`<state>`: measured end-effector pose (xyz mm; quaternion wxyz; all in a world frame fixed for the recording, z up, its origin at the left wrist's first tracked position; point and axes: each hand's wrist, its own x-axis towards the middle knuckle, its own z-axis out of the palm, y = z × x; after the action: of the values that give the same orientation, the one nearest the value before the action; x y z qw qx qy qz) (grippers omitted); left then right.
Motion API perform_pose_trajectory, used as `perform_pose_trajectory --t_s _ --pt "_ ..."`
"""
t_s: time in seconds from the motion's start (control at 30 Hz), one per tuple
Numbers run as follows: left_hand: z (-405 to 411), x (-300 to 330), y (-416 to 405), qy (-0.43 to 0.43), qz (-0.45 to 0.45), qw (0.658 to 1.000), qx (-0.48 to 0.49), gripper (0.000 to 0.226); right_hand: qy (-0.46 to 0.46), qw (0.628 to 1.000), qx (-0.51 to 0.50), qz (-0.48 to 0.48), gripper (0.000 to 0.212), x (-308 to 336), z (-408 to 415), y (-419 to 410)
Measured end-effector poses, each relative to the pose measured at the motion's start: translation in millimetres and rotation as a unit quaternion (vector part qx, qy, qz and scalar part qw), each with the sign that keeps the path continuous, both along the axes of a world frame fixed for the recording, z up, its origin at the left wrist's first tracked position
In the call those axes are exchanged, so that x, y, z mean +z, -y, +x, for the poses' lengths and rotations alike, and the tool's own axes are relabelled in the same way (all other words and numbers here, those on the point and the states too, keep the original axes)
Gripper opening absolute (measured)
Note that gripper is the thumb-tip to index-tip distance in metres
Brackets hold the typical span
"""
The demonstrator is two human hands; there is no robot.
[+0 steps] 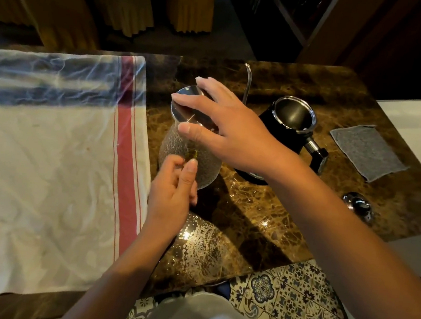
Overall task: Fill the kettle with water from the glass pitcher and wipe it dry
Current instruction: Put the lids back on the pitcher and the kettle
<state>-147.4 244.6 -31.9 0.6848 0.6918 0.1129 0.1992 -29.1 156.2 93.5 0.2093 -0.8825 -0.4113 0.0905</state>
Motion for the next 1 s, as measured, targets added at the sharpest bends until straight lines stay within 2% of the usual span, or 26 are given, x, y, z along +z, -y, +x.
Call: perform_pose_trajectory --t_s 0.07,0.17,0.3,0.37,0.47,0.57,0.63,0.7,0.8,1.0 --pt "-8.0 2.3 -5.3 0.006 0.051 0.998 0.038 0.014 0.002 0.999 -0.012 0.048 0.048 -7.8 -3.3 1.8" --pt "-17.2 11.1 -10.5 -0.028 0.127 0.989 0.068 0.015 0.019 0.995 -0.014 0.1 0.044 -16.6 -6.8 8.3" --pt "-20.6 17.9 -2.8 -0.06 0.143 0.982 0.112 0.015 0.046 0.997 0.037 0.045 0.049 -13.7 -0.6 23.2" --pt "-22.0 17.9 2.9 -0.082 0.161 0.973 0.147 0.017 0.028 0.996 0.06 0.062 0.052 -6.5 4.1 40.1" --pt "-18.9 19.3 17.1 -0.076 0.213 0.944 0.242 0.018 0.033 0.99 0.066 0.124 0.052 -0.8 14.6 87.1" --pt "-12.8 21.8 45.9 -0.004 0.311 0.88 0.359 0.03 0.083 0.975 0.018 0.205 0.039 -8.4 28.8 157.2" --pt "-3.4 25.7 72.6 0.051 0.38 0.85 0.361 0.027 0.093 0.963 -0.036 0.25 0.032 -24.0 39.4 208.5" --pt "11.3 28.2 106.1 0.072 0.373 0.874 0.304 0.026 0.073 0.963 -0.09 0.245 0.031 -43.0 50.1 255.3" --pt "36.4 29.2 157.1 0.052 0.319 0.923 0.21 0.034 0.017 0.974 -0.146 0.174 0.037 -72.6 66.0 311.6" --pt "79.3 31.1 212.1 0.011 0.265 0.951 0.157 0.047 -0.048 0.979 -0.196 0.022 0.063 -112.0 76.0 385.5"
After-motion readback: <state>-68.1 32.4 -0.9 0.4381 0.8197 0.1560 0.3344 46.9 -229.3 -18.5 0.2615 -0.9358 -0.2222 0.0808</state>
